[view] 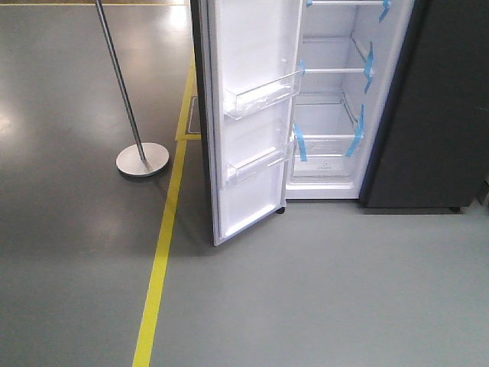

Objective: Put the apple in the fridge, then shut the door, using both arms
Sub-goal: 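Approach the refrigerator door bins with the apple in the right gripper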

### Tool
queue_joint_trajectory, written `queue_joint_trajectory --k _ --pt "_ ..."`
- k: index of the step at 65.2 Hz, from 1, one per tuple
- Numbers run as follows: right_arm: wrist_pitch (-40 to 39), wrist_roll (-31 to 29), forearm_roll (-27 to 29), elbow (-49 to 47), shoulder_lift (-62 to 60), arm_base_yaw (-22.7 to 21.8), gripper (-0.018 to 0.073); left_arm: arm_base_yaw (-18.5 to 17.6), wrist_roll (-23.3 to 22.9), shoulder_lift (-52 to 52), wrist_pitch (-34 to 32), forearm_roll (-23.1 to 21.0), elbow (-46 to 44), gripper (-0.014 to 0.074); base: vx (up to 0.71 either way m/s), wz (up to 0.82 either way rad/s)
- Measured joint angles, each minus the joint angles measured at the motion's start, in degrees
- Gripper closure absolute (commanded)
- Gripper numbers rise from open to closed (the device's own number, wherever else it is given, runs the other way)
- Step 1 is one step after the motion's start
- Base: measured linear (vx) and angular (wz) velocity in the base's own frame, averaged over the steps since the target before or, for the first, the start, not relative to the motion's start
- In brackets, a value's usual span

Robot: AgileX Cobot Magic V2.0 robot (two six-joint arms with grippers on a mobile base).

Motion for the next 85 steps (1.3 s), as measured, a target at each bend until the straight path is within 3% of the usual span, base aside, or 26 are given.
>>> queue_joint_trajectory --k 85 --pt "0.0 0.0 0.1 0.0 0.0 0.0 0.0429 0.0 0.0 0.0 0.0 0.0 0.0 0.0603 0.18 -0.01"
